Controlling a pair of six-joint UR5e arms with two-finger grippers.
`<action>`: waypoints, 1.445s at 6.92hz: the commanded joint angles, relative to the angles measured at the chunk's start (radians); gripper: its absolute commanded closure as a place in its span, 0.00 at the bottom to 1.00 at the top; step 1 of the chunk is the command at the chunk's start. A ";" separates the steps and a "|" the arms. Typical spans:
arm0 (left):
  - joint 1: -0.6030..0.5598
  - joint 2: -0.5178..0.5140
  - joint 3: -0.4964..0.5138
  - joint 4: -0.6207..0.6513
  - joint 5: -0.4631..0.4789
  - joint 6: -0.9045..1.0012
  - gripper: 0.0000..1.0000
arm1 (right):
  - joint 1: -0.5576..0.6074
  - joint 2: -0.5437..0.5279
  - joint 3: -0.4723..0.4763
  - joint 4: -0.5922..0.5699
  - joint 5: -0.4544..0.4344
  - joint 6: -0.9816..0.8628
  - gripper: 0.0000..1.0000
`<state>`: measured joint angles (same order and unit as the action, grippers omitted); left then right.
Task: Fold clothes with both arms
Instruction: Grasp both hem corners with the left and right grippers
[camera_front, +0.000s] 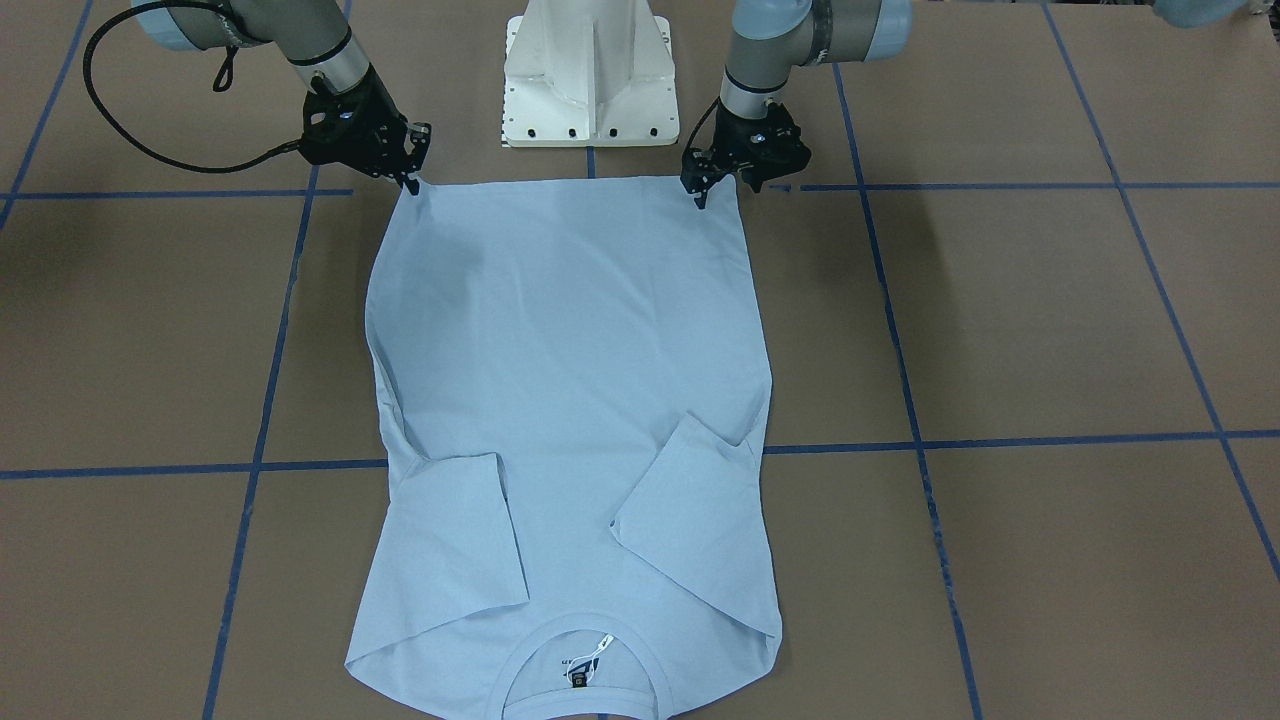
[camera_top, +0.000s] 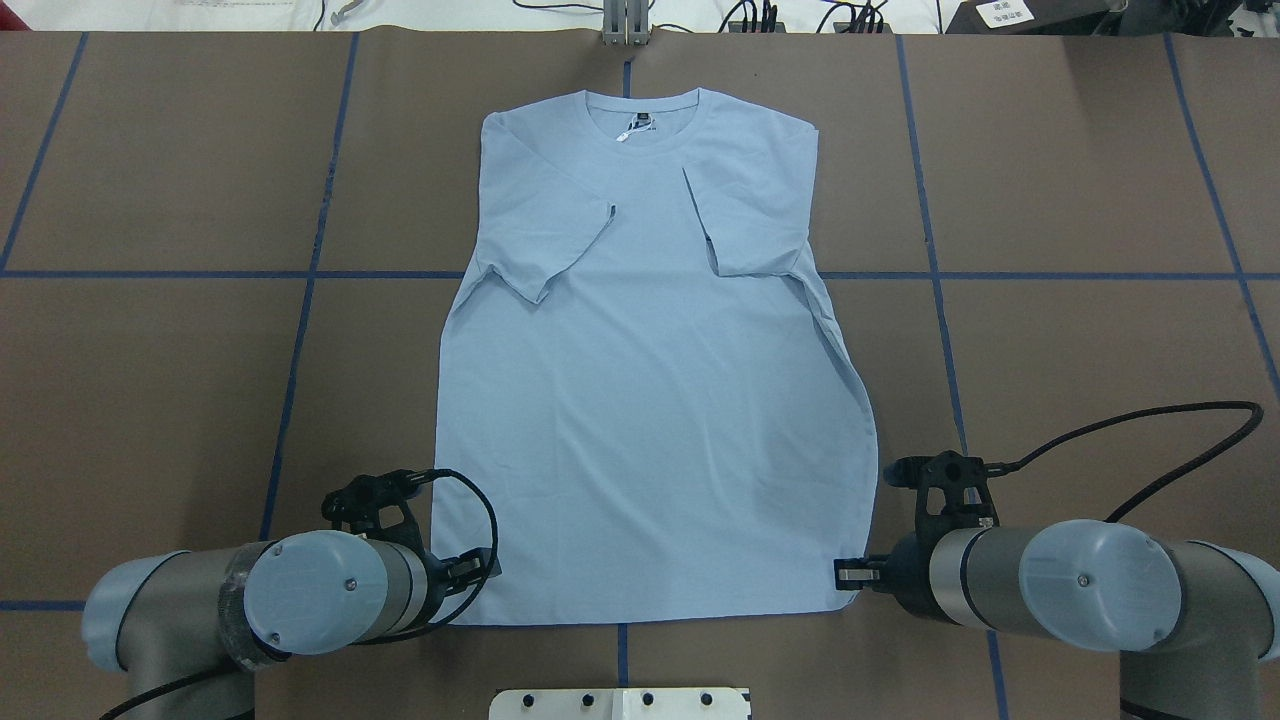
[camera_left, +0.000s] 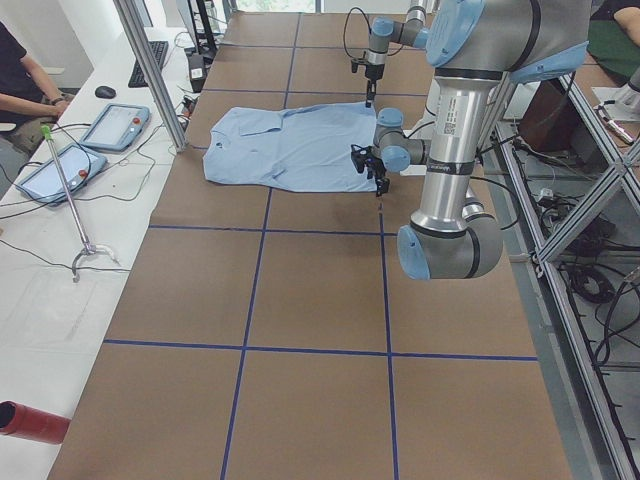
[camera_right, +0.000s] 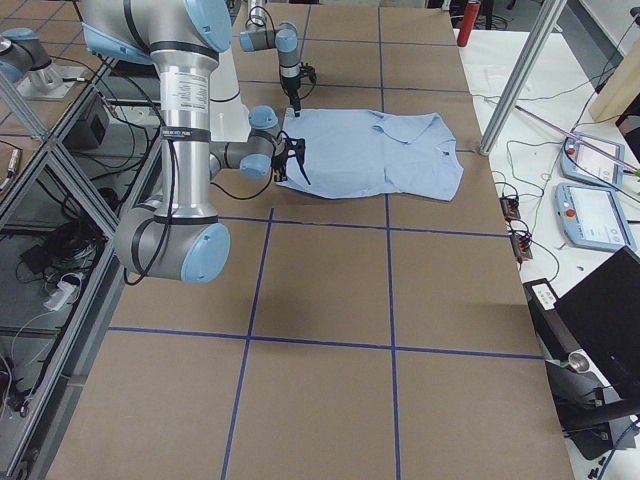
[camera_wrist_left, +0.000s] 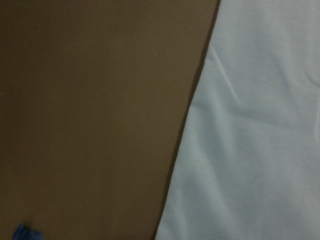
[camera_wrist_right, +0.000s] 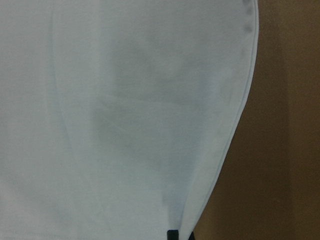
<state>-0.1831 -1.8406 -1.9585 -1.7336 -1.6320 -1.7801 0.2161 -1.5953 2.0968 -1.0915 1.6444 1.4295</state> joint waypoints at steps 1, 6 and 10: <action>0.004 0.000 -0.007 0.015 0.000 0.001 0.07 | 0.003 0.000 0.000 -0.001 0.002 0.000 1.00; 0.036 -0.005 -0.039 0.074 -0.002 -0.004 0.15 | 0.005 0.000 0.006 -0.001 0.000 0.000 1.00; 0.042 -0.005 -0.030 0.074 -0.002 -0.002 0.18 | 0.005 -0.002 0.006 -0.001 0.000 -0.001 1.00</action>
<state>-0.1419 -1.8454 -1.9902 -1.6598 -1.6337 -1.7830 0.2209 -1.5966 2.1030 -1.0922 1.6444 1.4294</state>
